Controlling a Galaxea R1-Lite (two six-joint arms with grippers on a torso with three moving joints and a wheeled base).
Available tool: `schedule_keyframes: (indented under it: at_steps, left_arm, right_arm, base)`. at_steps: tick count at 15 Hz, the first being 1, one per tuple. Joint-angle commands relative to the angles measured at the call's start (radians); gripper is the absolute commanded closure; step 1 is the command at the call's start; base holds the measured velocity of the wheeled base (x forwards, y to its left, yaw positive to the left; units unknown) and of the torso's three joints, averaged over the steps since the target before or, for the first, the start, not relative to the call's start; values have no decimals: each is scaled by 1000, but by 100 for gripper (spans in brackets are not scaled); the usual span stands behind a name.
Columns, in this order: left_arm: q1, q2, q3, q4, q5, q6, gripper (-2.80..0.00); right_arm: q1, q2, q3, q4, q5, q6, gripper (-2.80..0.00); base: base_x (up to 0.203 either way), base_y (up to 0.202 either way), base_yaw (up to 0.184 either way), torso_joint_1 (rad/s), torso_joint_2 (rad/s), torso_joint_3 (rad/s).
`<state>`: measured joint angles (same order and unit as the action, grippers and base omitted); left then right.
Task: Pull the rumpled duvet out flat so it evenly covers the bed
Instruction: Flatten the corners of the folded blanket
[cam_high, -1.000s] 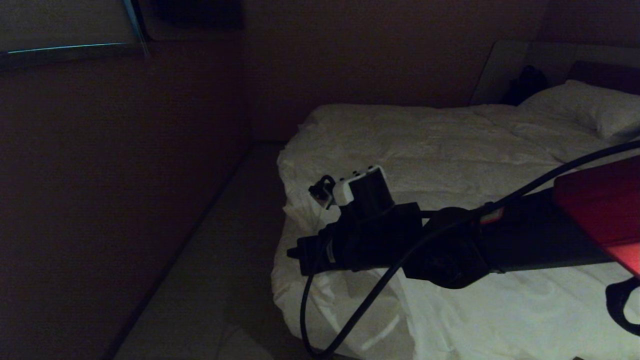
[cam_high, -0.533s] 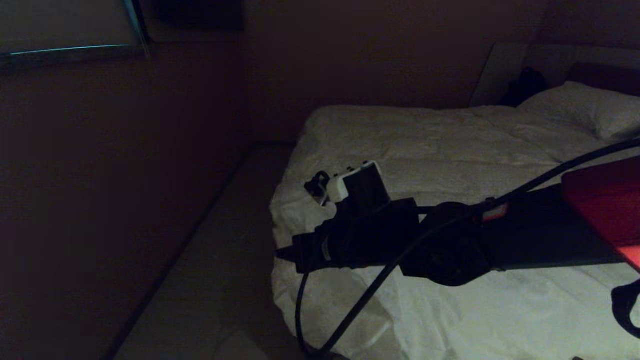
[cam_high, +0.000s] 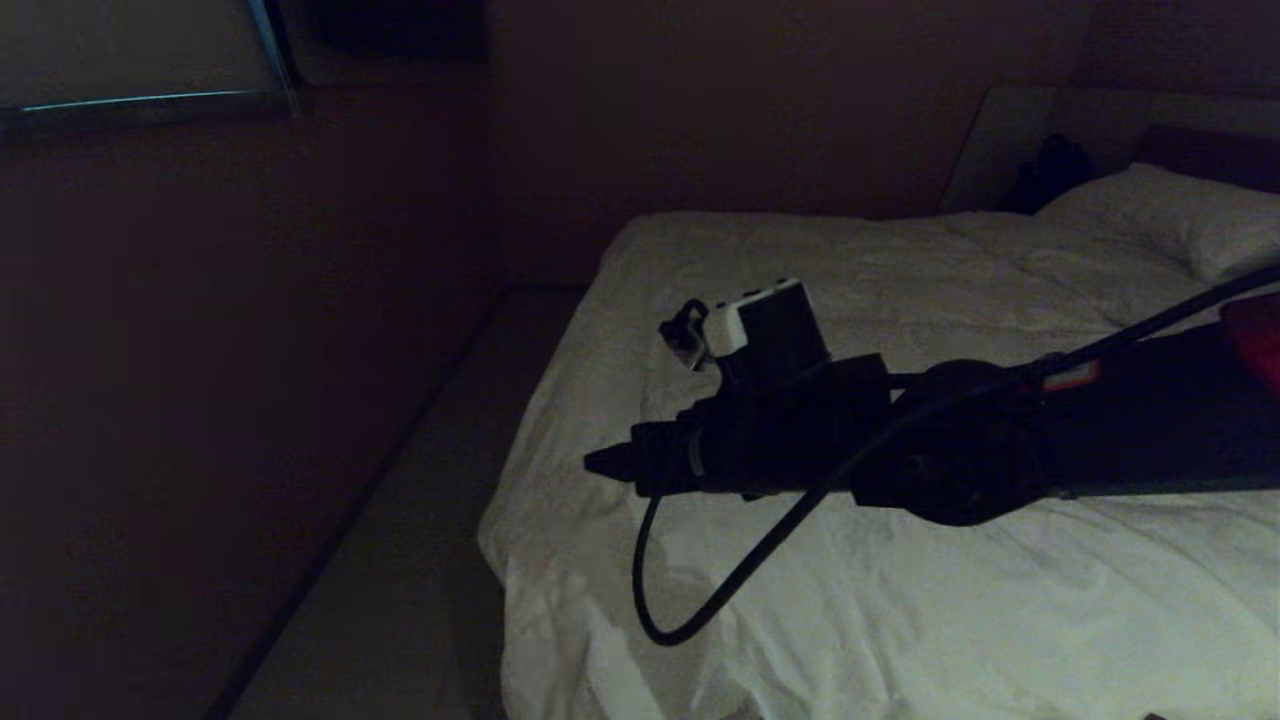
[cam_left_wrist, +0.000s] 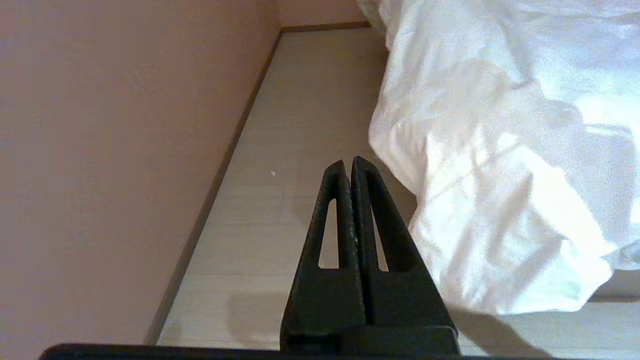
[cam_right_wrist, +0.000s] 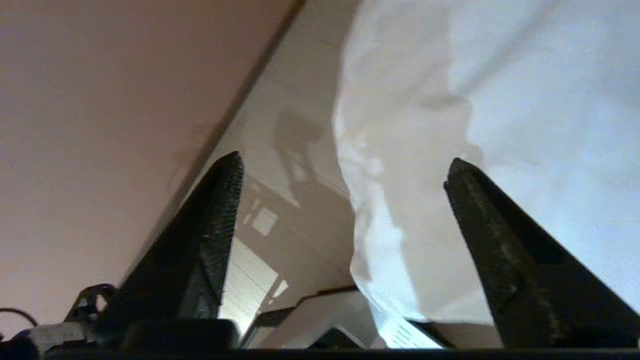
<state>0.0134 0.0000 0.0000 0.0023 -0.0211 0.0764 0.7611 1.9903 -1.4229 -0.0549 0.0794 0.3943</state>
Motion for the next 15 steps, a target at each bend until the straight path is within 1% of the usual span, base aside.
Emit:
schedule_keyframes:
  at_steps: [1,2,3,7,8,9,11,12,15]
  left_arm:
    - [0,0,0,1,0,0,0]
    - [0,0,0,1,0,0,0]
    - [-1,0,0,1,0,0,0]
    - [-1,0,0,1,0,0,0]
    - [0,0,0,1,0,0,0]
    - [0,0,0,1,0,0,0]
    - [0,0,0,1,1,0,0]
    - [0,0,0,1,0,0,0]
    - [-1,0,0,1,0,0,0]
  right_arm:
    - [-105,-43,44,8,5,11,-280]
    - [-146,-57,77,7,12,17,-280]
    - [-153,-62,85,6,16,20,0]
    - [-229,-55,92,2,36,23,0]
    - [-241,-76,100,5,56,26,0]
    - [-243,-102,114,5,59,33,0]
    - [-249,-183,145,9,57,42,0]
    - [-264,-257,159,23,56,42,0]
    - [-342,-501,210,119,52,32,0]
  base:
    - [0,0,0,0,0,0]
    - [0,0,0,0,0,0]
    - [0,0,0,0,0,0]
    - [0,0,0,0,0,0]
    - [0,0,0,0,0,0]
    - [0,0,0,0,0,0]
    - [0,0,0,0,0,0]
    - [0,0,0,0,0,0]
    - [0,0,0,0,0,0]
